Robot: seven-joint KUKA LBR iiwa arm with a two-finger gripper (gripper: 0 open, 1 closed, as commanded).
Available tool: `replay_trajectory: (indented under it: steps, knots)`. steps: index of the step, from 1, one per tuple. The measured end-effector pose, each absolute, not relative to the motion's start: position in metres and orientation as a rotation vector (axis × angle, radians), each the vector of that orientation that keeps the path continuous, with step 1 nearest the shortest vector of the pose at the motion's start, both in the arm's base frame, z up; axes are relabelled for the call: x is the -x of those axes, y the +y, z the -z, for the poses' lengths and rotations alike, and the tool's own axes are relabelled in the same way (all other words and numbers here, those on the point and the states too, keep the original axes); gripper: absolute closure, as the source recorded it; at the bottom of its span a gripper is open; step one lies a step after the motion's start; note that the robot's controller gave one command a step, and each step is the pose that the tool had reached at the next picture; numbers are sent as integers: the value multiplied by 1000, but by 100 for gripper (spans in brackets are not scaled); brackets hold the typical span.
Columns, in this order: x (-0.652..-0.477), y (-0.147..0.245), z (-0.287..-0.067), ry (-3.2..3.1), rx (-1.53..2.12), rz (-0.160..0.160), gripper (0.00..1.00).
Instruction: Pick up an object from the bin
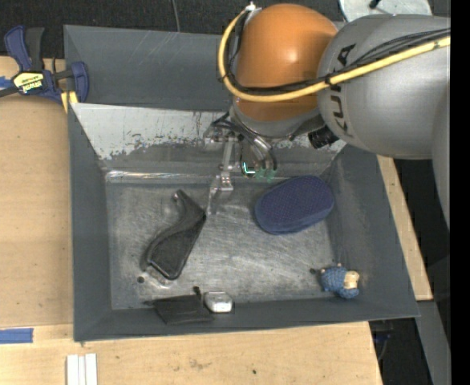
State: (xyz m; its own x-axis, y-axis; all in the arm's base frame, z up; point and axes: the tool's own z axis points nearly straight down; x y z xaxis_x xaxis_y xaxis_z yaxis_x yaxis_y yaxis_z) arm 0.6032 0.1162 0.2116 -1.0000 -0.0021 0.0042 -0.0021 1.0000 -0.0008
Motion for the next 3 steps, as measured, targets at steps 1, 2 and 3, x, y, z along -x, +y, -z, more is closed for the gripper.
replay_trajectory:
  steps: [1, 2, 3]
  knots:
    - [-597, 155, -119, -3126, -392, -3, 0]
    - [-489, 123, -112, -3060, -805, -1, 0]
    - [-520, 144, -100, -2899, -1224, 1, 0]
